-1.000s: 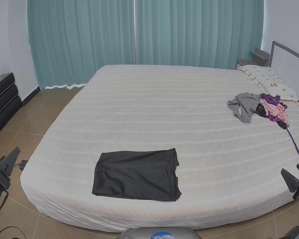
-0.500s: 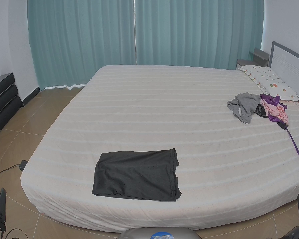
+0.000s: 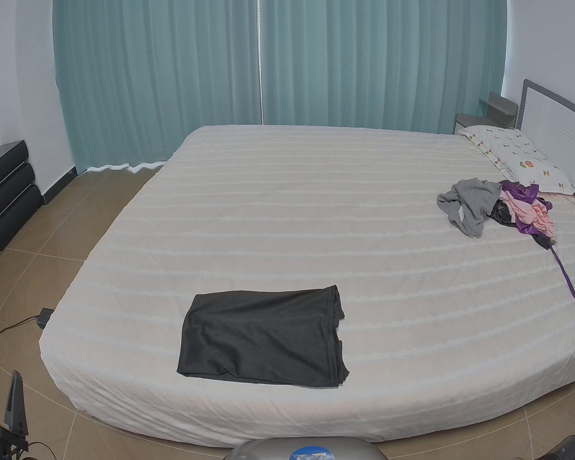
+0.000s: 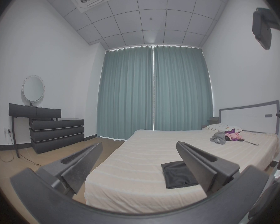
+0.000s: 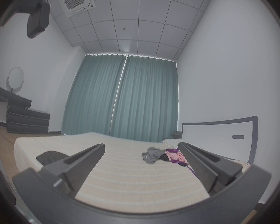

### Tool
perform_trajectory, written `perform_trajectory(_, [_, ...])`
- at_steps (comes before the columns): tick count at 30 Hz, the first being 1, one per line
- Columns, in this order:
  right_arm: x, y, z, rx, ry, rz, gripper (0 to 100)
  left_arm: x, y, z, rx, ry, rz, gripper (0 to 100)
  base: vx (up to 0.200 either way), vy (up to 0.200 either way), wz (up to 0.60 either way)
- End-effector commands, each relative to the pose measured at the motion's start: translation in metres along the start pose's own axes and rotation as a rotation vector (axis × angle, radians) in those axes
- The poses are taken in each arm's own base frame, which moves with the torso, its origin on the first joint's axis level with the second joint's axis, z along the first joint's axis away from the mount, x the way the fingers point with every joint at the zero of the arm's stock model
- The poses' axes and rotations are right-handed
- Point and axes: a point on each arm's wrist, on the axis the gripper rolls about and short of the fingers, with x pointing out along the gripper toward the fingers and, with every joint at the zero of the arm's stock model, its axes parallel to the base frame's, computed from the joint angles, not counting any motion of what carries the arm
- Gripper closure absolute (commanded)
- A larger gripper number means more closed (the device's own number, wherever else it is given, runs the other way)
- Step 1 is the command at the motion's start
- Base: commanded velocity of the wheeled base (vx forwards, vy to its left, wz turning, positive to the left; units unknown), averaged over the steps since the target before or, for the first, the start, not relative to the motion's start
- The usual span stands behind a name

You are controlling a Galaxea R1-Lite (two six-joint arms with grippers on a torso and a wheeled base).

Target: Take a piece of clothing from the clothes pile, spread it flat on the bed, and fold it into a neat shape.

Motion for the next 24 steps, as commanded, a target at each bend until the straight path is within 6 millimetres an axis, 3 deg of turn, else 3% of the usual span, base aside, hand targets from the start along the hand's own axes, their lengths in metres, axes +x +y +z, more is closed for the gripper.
perform_trajectory(1, [-0.0021, 0.0047, -0.0292, -0.014, 0.191, 0.025, 0, 0.0021, -0.0001, -0.0229, 0.050, 0.100, -0.004, 0, 0.000, 0.000, 0.00])
perform_trajectory(12, [-0.0024, 0.0037, -0.0300, 0.072, 0.211, -0.032, 0, 0.0016, -0.0040, -0.0247, 0.032, 0.119, -0.181, 0, 0.000, 0.000, 0.00])
perform_trajectory(20, [-0.0023, 0.0036, -0.0303, 0.109, 0.210, -0.041, 0, 0.0016, -0.0038, -0.0251, 0.015, 0.125, -0.171, 0, 0.000, 0.000, 0.00])
perform_trajectory(23, [-0.0025, 0.0046, -0.0305, 0.118, 0.213, 0.001, 0, 0.0000, -0.0025, -0.0312, 0.014, 0.186, -0.120, 0, 0.000, 0.000, 0.00])
perform_trajectory(24, [-0.0035, 0.0076, -0.0349, 0.121, 0.246, 0.107, 0, 0.0005, -0.0025, -0.0300, 0.021, 0.165, -0.118, 0, 0.000, 0.000, 0.00])
